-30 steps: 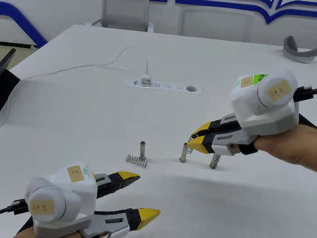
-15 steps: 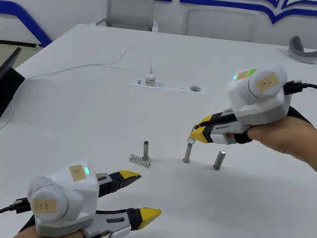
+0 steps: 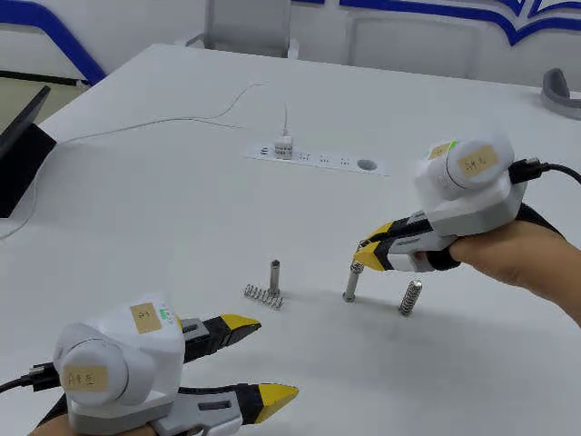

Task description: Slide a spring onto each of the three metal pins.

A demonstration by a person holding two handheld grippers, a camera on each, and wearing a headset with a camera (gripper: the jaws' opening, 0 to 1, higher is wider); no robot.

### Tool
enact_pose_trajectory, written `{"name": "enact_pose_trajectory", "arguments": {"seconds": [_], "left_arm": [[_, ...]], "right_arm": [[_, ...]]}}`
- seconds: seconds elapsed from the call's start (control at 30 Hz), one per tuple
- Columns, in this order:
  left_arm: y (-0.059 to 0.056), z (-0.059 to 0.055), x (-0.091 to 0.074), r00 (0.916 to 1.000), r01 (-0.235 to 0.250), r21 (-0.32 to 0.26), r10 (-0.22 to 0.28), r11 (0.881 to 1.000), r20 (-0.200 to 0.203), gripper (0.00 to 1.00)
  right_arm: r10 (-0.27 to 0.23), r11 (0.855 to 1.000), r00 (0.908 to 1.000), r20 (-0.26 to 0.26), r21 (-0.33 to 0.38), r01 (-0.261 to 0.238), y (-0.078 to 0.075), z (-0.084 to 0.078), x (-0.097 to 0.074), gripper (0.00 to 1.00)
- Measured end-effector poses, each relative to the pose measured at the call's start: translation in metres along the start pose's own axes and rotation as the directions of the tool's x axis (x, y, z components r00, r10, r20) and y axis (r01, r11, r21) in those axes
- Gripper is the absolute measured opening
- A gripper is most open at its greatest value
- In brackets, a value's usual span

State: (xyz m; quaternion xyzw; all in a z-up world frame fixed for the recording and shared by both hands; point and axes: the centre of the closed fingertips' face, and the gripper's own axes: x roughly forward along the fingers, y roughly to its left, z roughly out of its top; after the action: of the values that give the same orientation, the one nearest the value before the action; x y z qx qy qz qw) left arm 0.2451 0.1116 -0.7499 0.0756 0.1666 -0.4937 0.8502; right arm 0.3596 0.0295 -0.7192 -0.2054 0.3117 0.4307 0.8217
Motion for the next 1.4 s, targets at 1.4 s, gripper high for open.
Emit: {"name": "enact_pose_trajectory", "arguments": {"seconds": [1.4], "left_arm": [[0.003, -0.003, -0.002, 0.9999, -0.012, -0.004, 0.012, 1.000, -0.008, 0.49]], "right_arm": [[-0.002, 0.998, 0.9984, -0.056, 0.058, 0.005, 0.006, -0.033, 0.038, 0.12]]}}
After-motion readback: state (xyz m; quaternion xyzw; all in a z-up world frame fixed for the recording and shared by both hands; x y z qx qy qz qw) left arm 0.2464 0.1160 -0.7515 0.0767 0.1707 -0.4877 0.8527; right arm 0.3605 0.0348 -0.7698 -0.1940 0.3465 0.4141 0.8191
